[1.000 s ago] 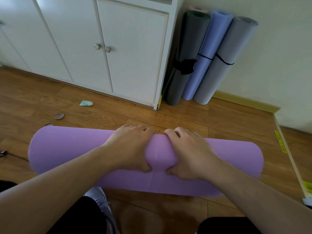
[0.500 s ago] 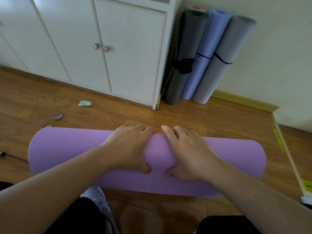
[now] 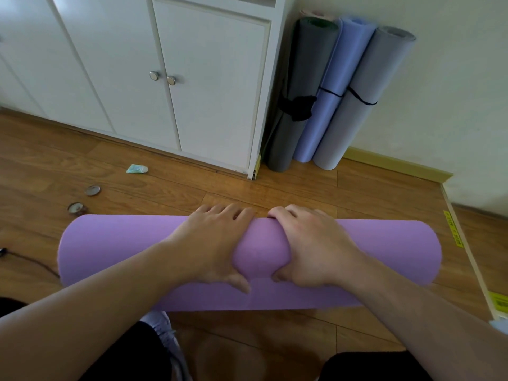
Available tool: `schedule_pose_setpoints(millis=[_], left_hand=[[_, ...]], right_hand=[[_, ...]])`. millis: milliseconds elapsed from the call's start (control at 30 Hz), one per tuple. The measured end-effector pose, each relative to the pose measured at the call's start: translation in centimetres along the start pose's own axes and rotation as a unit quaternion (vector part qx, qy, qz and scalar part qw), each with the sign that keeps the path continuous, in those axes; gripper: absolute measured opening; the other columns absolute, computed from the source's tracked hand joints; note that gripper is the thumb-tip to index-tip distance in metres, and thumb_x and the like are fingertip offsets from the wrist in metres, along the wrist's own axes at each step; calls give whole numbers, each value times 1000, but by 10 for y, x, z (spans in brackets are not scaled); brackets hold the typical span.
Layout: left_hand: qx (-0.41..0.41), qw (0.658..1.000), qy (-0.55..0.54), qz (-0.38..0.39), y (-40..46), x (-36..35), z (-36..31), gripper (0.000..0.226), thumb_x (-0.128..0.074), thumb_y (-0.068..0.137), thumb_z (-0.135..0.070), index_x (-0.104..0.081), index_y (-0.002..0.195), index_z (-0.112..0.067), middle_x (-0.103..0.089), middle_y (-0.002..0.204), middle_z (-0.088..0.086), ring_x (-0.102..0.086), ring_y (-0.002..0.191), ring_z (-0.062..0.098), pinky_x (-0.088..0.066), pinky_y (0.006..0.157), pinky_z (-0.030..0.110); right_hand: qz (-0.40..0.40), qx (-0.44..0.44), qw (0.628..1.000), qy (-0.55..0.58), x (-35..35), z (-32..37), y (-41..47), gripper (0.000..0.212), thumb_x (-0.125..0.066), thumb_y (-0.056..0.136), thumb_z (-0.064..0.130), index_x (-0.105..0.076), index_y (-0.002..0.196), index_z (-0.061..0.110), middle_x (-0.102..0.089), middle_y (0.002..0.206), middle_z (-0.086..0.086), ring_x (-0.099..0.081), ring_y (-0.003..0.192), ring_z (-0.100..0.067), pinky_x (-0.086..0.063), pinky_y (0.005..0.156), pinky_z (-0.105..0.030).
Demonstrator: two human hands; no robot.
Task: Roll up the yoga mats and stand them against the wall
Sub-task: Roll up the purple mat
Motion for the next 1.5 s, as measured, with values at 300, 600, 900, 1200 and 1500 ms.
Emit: schedule_pose_setpoints(millis=[300,600,900,1200,1500], left_hand=[[29,997,-38,-53,3,7,5,90,-76,54,-75,-49,130,-34,-60,124,-15,-59,112,14,-39,84,32],[21,999,48,-2,0,-2,-3,116,-78,50,-86,-37,140,-25,-52,137,-5,-53,126,21,-41,106,38],[50,998,-20,-18,3,5,6,93,-76,50,-78,-49,128,-34,-63,120,-13,-61,109,16,-41,80,34],[31,997,73,-5,2,-6,-3,111,-81,55,-78,-35,141,-24,-51,137,-1,-52,127,25,-39,108,42],[43,999,-21,-12,2,0,6,96,-77,50,-75,-46,131,-34,-60,126,-13,-58,116,17,-46,98,41]], right_hand=[[-5,7,999,-51,-3,7,-4,122,-87,65,70,-18,156,27,-39,143,1,-43,132,-24,-39,113,-39],[1,-9,1000,-7,-4,0,0,98,-85,62,72,-41,141,33,-56,132,9,-56,121,-18,-46,103,-40],[1,7,997,-75,-9,6,-3,122,-88,64,69,-22,156,24,-42,146,-1,-45,135,-26,-38,115,-42],[8,-6,1000,-22,-7,0,1,105,-83,64,72,-38,148,29,-54,137,6,-54,126,-20,-44,107,-41],[8,1,998,-64,-11,6,0,123,-88,64,70,-25,157,18,-44,149,-1,-45,137,-26,-38,116,-43]])
Point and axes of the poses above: each hand's wrist, its own y-axis towards the middle knuckle, its own x-axis out of the back of the hand, z = x × y, the point moved 1 cm from there along y, towards the middle knuckle
